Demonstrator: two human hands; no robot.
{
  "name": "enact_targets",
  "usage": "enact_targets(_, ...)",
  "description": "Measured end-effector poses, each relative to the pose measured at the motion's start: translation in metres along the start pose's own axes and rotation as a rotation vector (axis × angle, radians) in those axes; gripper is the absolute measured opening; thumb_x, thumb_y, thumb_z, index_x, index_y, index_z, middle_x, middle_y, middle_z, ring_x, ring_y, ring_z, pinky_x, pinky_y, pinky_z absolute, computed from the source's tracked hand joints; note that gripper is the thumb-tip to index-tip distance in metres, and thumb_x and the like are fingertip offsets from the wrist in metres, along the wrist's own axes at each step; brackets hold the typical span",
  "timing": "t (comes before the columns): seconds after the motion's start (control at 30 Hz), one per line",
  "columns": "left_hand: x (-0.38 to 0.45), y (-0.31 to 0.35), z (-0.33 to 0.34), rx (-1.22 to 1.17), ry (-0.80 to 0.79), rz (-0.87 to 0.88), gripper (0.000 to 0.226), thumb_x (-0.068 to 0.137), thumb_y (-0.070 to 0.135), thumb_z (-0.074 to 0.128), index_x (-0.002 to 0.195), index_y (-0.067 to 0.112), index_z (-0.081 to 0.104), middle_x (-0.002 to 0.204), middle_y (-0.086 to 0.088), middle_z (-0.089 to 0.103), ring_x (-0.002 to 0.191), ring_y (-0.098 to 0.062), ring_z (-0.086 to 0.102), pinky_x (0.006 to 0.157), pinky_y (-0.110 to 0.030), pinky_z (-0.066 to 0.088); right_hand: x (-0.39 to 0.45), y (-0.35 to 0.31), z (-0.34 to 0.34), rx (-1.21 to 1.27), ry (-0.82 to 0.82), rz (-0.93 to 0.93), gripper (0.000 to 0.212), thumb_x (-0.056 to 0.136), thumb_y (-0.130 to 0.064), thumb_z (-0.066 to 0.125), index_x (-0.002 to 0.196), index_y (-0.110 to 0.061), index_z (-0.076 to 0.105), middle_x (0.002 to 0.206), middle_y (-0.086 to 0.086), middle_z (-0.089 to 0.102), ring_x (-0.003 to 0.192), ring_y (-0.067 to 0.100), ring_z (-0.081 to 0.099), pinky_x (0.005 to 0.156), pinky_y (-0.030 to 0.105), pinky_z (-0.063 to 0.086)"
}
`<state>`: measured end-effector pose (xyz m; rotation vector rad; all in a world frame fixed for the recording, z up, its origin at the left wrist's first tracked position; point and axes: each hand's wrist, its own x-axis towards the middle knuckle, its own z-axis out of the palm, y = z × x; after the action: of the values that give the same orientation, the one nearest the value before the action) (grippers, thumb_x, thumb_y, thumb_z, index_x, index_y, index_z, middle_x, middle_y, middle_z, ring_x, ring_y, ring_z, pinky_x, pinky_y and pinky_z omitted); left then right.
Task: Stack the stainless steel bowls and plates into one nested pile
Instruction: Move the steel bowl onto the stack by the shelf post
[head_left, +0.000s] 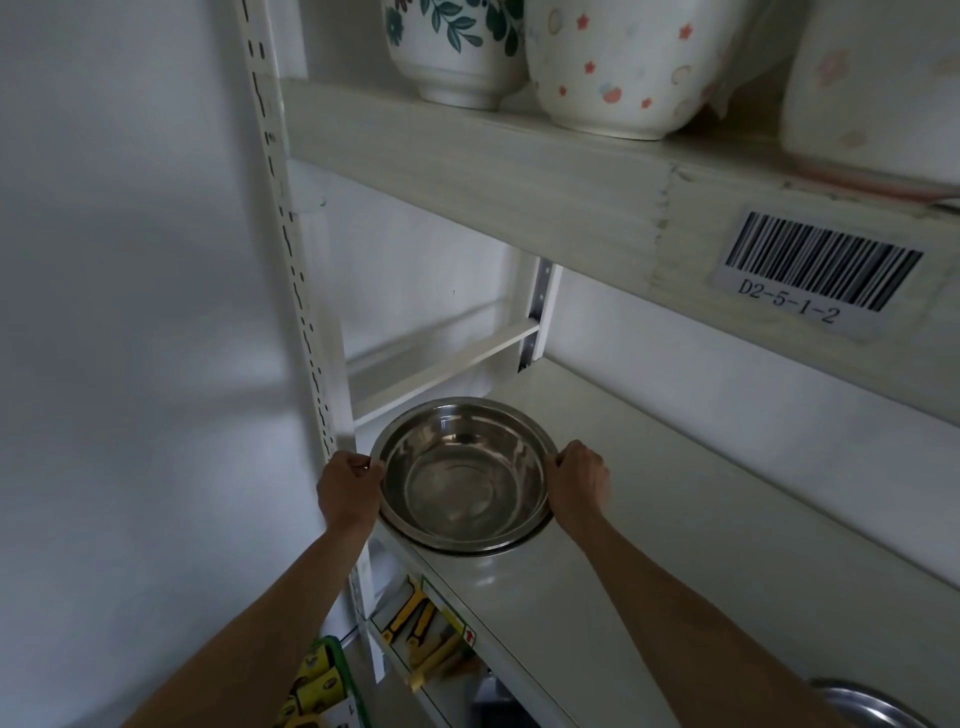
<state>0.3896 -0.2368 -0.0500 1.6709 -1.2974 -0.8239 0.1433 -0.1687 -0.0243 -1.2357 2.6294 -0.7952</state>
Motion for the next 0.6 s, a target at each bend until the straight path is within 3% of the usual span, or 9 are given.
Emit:
enact_targets(0.17,0.000,-0.003,0.002,-0.013,0.006,0.020,0.020,0.086,0.013,0.064,0.101,0.000,0.063,0.095,-0.015,0.070,0.079,-0.021,0.059,0.077,-0.030,0.047,-0.004,-0.001,0.000,-0.003,0.000,0.007,0.028,0.094,-0.027,0.052,0.104,-0.002,0.060,0.109,0.016,0.064,0.099,0.035,0.063,0.080,0.039,0.049)
enact_targets(0.3,0.001,-0.006,0.004,-0.022,0.018,-0.043,0.032,0.085,0.020,0.066,0.109,0.001,0.058,0.093,-0.010,0.064,0.080,-0.021,0.056,0.076,-0.032,0.045,-0.008,0.000,0.003,0.072,0.007,0.054,0.031,0.097,-0.033,0.048,0.106,-0.004,0.053,0.113,0.015,0.057,0.096,0.036,0.062,0.077,0.041,0.048)
enact_targets(0.37,0.000,-0.009,0.007,-0.026,0.002,-0.060,0.027,0.087,0.024,0.062,0.103,0.003,0.058,0.091,-0.007,0.062,0.081,-0.022,0.057,0.076,-0.033,0.045,-0.009,0.001,0.005,0.152,-0.021,0.124,0.034,0.098,-0.037,0.044,0.107,-0.005,0.051,0.113,0.016,0.059,0.099,0.036,0.062,0.080,0.042,0.049)
enact_targets(0.47,-0.002,-0.013,0.012,-0.038,-0.045,-0.051,0.023,0.092,0.026,0.053,0.086,0.005,0.058,0.080,-0.007,0.063,0.077,-0.028,0.061,0.068,-0.030,0.043,-0.011,0.003,0.010,0.265,-0.093,0.210,0.044,0.098,-0.046,0.041,0.109,-0.004,0.050,0.112,0.019,0.064,0.102,0.037,0.062,0.082,0.040,0.047)
enact_targets(0.6,-0.003,-0.014,0.015,-0.023,-0.065,-0.035,0.040,0.095,0.031,0.046,0.088,-0.005,0.062,0.069,-0.010,0.062,0.063,-0.024,0.059,0.051,-0.024,0.040,-0.015,0.007,0.012,0.303,-0.129,0.238,0.052,0.095,-0.053,0.044,0.110,-0.004,0.052,0.114,0.019,0.064,0.106,0.036,0.060,0.079,0.036,0.042)
